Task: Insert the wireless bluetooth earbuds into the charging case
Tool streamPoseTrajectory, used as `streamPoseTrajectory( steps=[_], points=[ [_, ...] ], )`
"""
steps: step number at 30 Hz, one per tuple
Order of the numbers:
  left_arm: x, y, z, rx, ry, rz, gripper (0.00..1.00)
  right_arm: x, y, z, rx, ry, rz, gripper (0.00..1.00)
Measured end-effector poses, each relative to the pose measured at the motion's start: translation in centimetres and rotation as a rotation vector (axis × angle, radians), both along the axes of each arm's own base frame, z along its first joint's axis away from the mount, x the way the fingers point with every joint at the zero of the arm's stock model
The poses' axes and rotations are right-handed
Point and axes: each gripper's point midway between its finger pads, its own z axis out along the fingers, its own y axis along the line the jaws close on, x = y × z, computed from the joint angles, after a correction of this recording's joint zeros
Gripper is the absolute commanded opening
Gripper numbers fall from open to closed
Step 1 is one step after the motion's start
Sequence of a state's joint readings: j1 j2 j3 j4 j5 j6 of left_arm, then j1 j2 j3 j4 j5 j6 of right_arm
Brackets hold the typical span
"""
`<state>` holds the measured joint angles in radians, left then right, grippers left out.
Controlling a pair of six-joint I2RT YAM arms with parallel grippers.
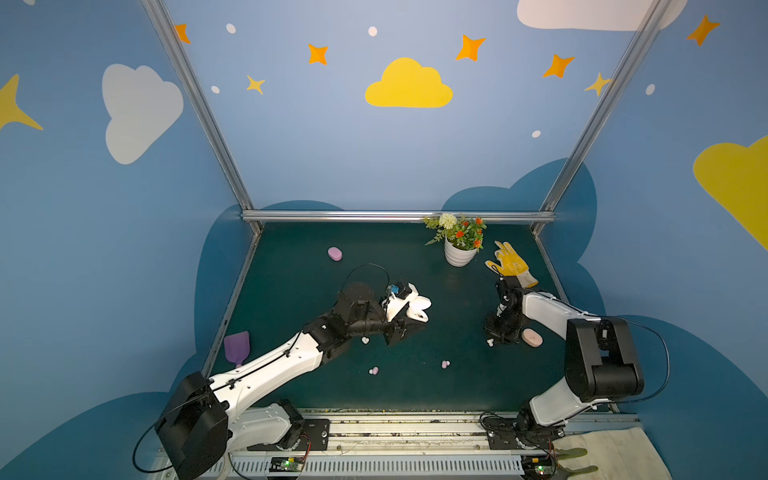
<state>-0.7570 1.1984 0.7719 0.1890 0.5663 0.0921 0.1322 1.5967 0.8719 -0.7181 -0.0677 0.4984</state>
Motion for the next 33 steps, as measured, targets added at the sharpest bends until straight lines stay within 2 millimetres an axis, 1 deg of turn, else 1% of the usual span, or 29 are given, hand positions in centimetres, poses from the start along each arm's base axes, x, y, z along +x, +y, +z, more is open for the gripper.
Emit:
streamPoseTrajectory(
  steps=[2, 6, 9, 15, 21, 26, 33],
  points=[
    [0.0, 0.0, 0.0, -0.001, -0.001, 0.000, 0.19, 0.0, 0.0, 0.0, 0.000, 0.000, 0.001, 0.25],
    [0.0, 0.0, 0.0, -0.002, -0.002, 0.000, 0.19, 0.0, 0.1, 0.0, 0.002, 0.001, 0.003, 0.30],
    [0.0, 0.0, 0.0, -0.002, -0.002, 0.000, 0.19, 0.1, 0.2, 0.0, 0.005, 0.005, 0.007, 0.31],
    [0.0, 0.0, 0.1, -0.003, -0.003, 0.000, 0.19, 0.0, 0.3, 0.1, 0.003, 0.021, 0.016, 0.27],
    [0.0, 0.0, -0.1, -0.004, -0.002, 0.002, 0.19, -0.3, 1.0, 0.0, 0.024, 0.039, 0.030, 0.18],
    [0.0, 0.1, -0.4, 0.001, 0.003, 0.005, 0.18, -0.2, 1.0, 0.1, 0.025, 0.035, 0.033, 0.15],
    [0.0, 0.1, -0.3, -0.002, 0.000, 0.005, 0.19, -0.2, 1.0, 0.1, 0.028, 0.034, 0.043, 0.11]
  ],
)
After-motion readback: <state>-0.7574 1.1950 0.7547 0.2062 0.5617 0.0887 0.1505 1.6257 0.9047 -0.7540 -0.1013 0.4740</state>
